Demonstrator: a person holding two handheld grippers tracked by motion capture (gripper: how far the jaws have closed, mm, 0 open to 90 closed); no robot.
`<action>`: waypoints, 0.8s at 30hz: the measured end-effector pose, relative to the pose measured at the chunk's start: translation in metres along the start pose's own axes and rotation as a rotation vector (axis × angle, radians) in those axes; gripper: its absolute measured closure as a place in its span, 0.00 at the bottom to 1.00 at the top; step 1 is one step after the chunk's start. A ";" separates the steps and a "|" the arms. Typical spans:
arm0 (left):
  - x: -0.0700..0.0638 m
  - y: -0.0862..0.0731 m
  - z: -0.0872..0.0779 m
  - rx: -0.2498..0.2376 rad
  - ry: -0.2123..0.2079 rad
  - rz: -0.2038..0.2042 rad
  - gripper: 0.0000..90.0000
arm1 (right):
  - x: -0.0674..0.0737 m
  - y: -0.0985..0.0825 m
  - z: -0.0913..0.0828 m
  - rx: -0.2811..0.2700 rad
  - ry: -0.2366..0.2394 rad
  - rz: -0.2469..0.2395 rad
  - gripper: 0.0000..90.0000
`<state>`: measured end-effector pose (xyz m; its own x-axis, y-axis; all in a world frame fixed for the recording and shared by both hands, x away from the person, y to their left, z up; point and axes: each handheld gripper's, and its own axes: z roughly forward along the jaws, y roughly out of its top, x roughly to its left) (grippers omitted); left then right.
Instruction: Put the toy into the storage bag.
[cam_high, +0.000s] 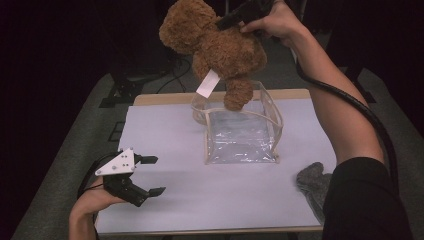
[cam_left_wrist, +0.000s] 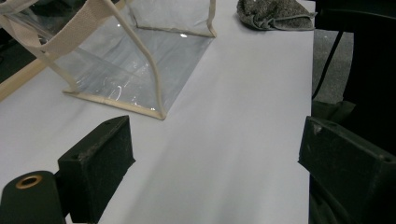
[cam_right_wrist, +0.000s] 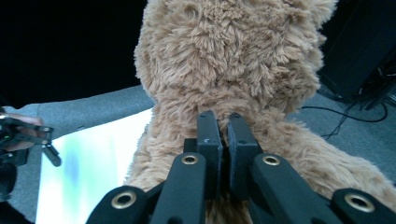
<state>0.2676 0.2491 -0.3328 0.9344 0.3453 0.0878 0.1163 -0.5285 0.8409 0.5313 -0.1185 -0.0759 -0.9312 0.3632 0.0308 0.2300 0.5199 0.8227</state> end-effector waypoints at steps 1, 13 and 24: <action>0.000 0.000 0.000 0.000 0.000 0.002 0.10 | -0.003 -0.001 0.001 -0.003 0.000 0.011 0.95; -0.002 0.001 0.000 0.002 -0.006 0.008 0.10 | -0.003 -0.020 0.023 0.056 0.014 -0.032 0.96; -0.002 0.001 0.001 -0.001 -0.009 0.004 0.10 | 0.002 -0.041 0.036 0.069 0.071 -0.023 0.96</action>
<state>0.2667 0.2471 -0.3330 0.9378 0.3363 0.0860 0.1124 -0.5288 0.8413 0.5300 -0.1112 -0.1298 -0.9535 0.2965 0.0548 0.2253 0.5799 0.7829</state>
